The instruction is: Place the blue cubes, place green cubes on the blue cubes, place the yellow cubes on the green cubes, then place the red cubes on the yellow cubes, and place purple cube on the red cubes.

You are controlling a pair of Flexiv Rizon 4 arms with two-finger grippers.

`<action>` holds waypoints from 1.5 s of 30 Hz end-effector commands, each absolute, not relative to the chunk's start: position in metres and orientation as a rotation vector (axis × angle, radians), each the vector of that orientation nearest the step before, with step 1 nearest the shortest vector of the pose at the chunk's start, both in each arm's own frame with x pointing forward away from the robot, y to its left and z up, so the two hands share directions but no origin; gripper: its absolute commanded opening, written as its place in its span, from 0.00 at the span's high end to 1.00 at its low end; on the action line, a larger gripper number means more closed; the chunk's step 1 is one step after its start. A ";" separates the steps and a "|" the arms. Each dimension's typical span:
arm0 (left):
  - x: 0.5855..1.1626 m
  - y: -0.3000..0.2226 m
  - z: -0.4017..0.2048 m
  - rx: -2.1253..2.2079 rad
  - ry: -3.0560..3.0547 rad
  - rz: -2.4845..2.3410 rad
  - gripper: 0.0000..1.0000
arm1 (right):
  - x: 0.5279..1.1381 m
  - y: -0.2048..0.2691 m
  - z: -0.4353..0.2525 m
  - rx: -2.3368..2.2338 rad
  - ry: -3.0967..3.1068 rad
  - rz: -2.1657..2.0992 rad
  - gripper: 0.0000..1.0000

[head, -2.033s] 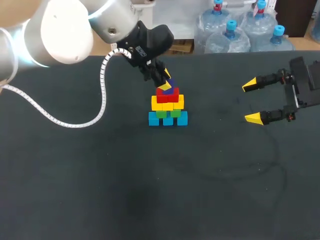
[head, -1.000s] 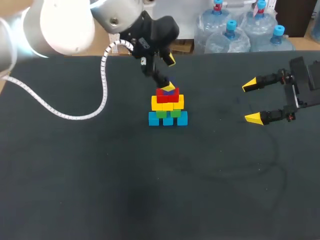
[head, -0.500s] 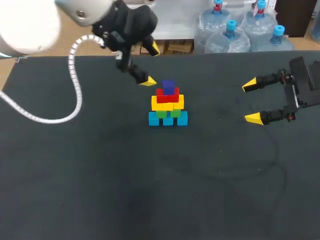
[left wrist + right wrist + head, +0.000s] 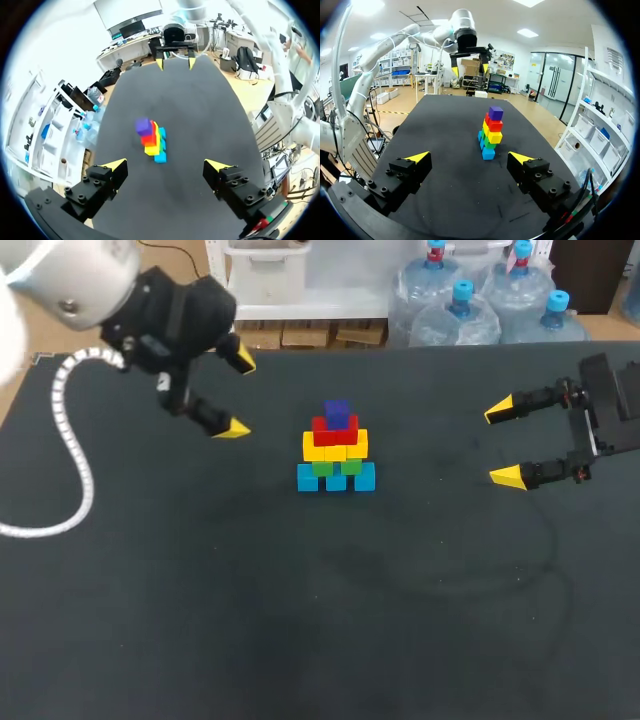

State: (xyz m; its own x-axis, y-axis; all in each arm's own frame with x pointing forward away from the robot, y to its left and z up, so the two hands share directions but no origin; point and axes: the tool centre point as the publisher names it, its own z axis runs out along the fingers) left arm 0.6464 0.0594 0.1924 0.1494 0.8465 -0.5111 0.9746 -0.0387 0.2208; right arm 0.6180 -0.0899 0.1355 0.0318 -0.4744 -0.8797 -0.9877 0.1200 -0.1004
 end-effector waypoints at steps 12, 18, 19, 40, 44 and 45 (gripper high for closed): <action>0.624 0.100 0.183 1.873 1.689 -0.318 0.00 | 0.618 -0.090 0.136 -1.474 1.567 0.777 0.00; 0.619 0.108 0.180 1.866 1.690 -0.322 0.00 | 0.618 -0.090 0.136 -1.474 1.567 0.777 0.00; 0.619 0.109 0.180 1.864 1.691 -0.323 0.00 | 0.618 -0.090 0.136 -1.474 1.567 0.777 0.00; 0.609 0.128 0.174 1.856 1.677 -0.306 0.00 | 0.618 -0.090 0.136 -1.474 1.567 0.777 0.00; 0.610 0.135 0.173 1.837 1.688 -0.305 0.00 | 0.618 -0.090 0.136 -1.474 1.567 0.777 0.00; 0.610 0.136 0.173 1.833 1.690 -0.304 0.00 | 0.618 -0.090 0.136 -1.474 1.567 0.777 0.00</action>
